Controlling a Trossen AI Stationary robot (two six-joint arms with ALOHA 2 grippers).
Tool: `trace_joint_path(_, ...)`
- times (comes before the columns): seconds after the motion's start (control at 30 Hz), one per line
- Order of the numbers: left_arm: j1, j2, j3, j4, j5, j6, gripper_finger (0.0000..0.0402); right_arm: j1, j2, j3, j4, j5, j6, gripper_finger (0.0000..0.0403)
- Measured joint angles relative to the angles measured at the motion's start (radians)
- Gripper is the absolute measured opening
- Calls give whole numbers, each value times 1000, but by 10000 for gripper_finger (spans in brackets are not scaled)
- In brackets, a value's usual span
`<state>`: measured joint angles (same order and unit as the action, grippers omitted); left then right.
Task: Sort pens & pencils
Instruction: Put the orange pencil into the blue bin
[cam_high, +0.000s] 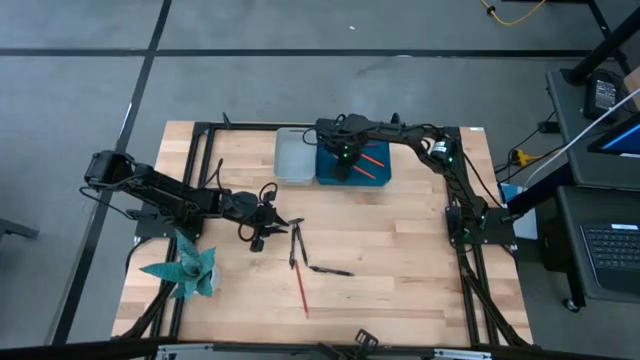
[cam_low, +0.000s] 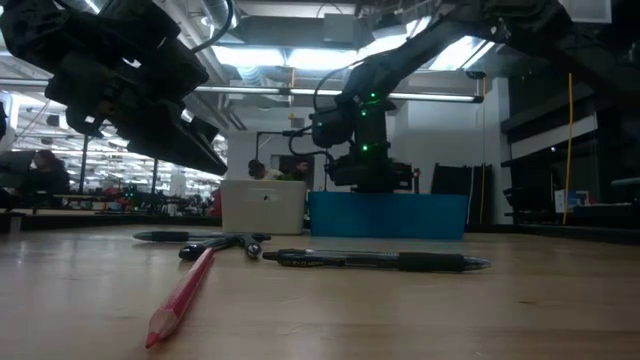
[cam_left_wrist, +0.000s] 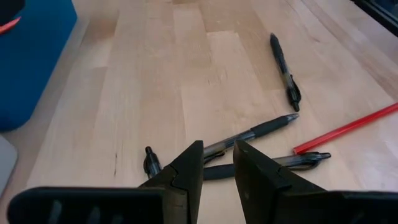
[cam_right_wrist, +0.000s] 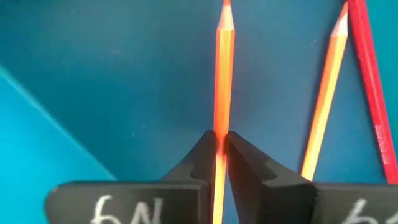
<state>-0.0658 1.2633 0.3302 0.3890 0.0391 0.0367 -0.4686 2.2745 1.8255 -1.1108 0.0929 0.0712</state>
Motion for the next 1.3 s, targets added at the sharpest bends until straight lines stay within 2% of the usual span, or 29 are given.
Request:
trace_joint_path(0.3, 0, 0, 0, 1, -1, 22, 82, 1, 0, 1, 62, -10, -5, 37)
trace_joint_path(1.1, 0, 0, 0, 1, -2, 25, 82, 9, 0, 1, 61, -43, -24, 38)
trace_joint_path(1.2, 0, 0, 0, 1, -2, 25, 82, 9, 0, 1, 61, -43, -28, 55)
trace_joint_path(1.3, 0, 0, 0, 1, -2, 26, 82, 9, 0, 1, 62, -43, -31, 88)
